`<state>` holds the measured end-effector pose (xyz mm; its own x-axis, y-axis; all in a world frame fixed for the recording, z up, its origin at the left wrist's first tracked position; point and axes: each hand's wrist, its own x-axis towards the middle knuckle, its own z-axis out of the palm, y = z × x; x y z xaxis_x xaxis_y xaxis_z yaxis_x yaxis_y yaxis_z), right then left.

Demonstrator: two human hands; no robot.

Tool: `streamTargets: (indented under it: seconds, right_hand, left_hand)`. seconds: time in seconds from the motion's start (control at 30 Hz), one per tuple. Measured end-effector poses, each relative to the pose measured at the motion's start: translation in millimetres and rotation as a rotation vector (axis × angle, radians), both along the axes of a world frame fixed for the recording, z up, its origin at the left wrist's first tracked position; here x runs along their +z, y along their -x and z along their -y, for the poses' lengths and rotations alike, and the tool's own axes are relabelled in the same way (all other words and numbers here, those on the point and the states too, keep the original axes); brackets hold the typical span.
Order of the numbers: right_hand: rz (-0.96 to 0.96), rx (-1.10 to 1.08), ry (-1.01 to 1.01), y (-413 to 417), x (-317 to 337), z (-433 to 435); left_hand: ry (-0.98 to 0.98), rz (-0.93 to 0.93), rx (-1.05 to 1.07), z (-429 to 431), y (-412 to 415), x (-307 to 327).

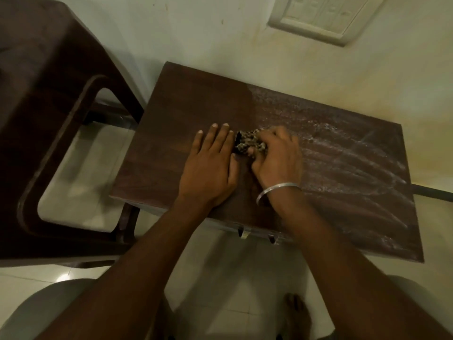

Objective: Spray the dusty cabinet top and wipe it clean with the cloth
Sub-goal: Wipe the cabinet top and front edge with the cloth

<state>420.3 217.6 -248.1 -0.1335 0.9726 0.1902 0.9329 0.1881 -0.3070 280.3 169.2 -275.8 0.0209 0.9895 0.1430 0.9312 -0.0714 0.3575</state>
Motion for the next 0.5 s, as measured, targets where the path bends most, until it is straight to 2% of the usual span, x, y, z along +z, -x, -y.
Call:
streamTargets:
  seconds: [0.17, 0.37, 0.5]
  right_hand:
    - [-0.036, -0.013, 0.031, 9, 4, -48]
    - [-0.026, -0.016, -0.039, -2, -5, -18]
    - [0.027, -0.07, -0.031, 8, -3, -67]
  left_hand:
    - [0.018, -0.001, -0.013, -2, 3, 0]
    - [0.026, 0.048, -0.066, -24, 12, 2]
    - [0.031, 0.032, -0.062, -23, 9, 0]
